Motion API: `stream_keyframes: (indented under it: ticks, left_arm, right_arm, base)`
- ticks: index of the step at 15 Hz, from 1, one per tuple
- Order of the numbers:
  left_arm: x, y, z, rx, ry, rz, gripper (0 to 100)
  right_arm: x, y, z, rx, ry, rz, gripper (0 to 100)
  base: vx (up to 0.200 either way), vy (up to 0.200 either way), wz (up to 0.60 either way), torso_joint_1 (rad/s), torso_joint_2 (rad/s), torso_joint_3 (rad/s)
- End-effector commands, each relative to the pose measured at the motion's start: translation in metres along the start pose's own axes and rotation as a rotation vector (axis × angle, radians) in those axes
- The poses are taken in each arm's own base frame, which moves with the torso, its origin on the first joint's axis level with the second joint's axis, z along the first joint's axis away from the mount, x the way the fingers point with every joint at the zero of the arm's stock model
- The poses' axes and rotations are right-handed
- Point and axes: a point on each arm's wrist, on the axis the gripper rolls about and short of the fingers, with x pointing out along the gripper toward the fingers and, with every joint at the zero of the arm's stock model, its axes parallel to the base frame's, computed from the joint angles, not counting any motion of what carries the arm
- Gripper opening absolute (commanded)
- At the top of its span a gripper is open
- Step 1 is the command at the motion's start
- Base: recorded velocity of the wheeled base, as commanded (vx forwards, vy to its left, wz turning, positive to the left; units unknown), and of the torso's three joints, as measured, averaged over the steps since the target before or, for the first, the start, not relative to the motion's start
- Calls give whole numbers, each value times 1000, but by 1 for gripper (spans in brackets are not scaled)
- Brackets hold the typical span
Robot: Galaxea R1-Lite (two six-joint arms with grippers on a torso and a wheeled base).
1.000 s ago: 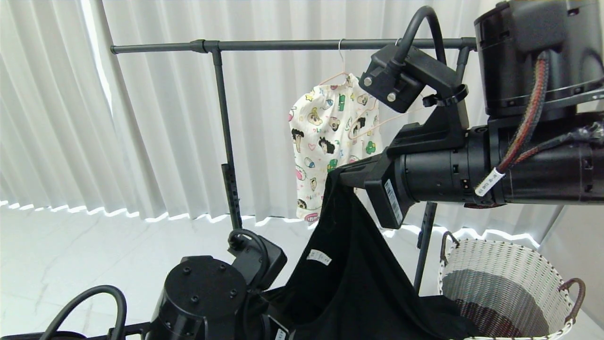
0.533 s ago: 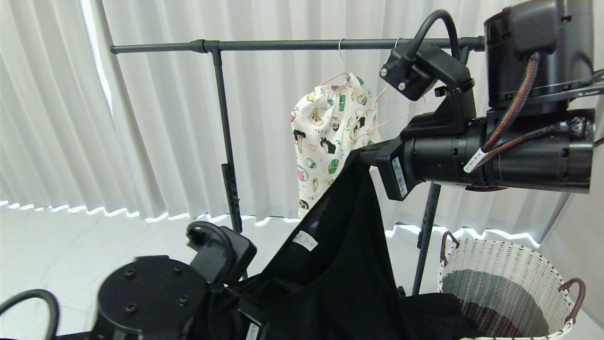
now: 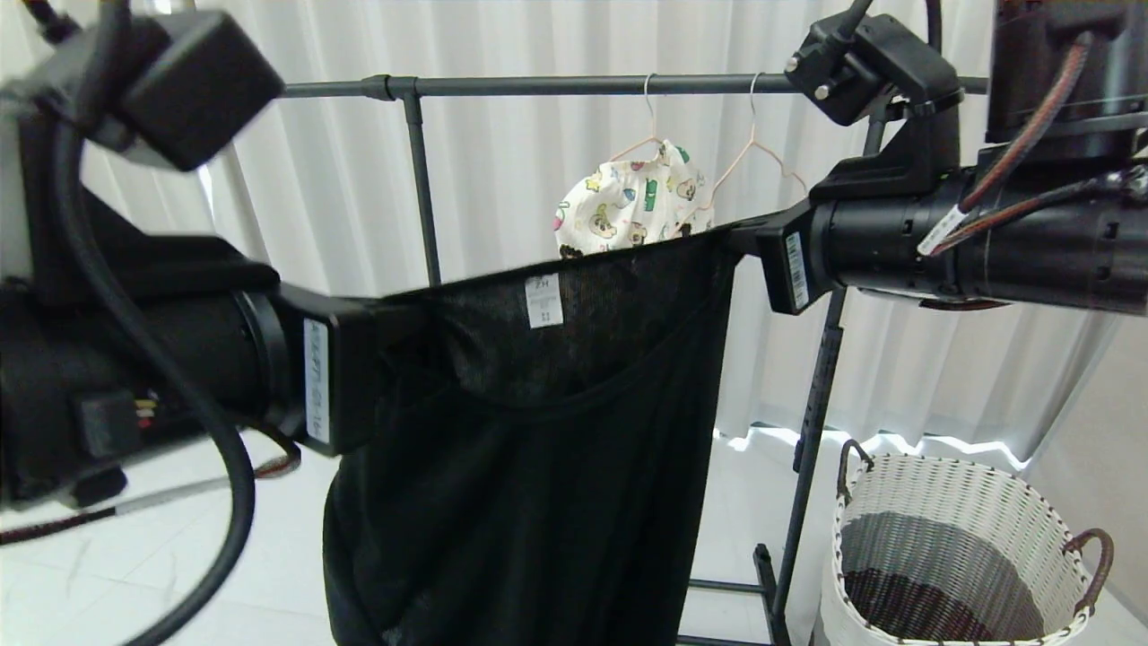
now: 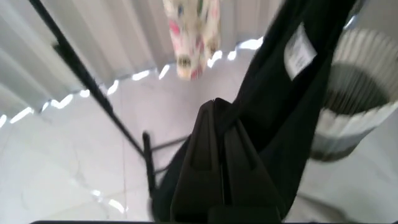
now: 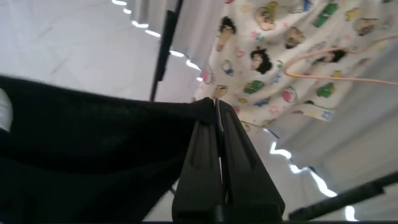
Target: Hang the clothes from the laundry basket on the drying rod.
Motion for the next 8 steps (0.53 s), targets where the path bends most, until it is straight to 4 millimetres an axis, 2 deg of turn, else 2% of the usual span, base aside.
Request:
stream_keyframes:
  ticks: [1, 3, 5, 8]
  left_arm:
    - [5, -3, 30, 65, 49, 4, 0]
    - [0, -1, 30, 189, 67, 2, 0]
    - [-2, -1, 32, 233, 57, -3, 0]
    - [-16, -6, 32, 240, 25, -52, 0]
  right_arm:
    - [-30, -17, 6, -8, -14, -57, 0]
    - [-60, -28, 6, -23, 27, -85, 0]
    - [-81, -36, 9, -27, 20, -111, 0]
    - [-89, -38, 16, -24, -19, -110, 0]
  base:
    - [0, 0, 0, 0, 0, 0]
    - [0, 0, 0, 0, 0, 0]
    - [0, 0, 0, 0, 0, 0]
    - [0, 0, 0, 0, 0, 0]
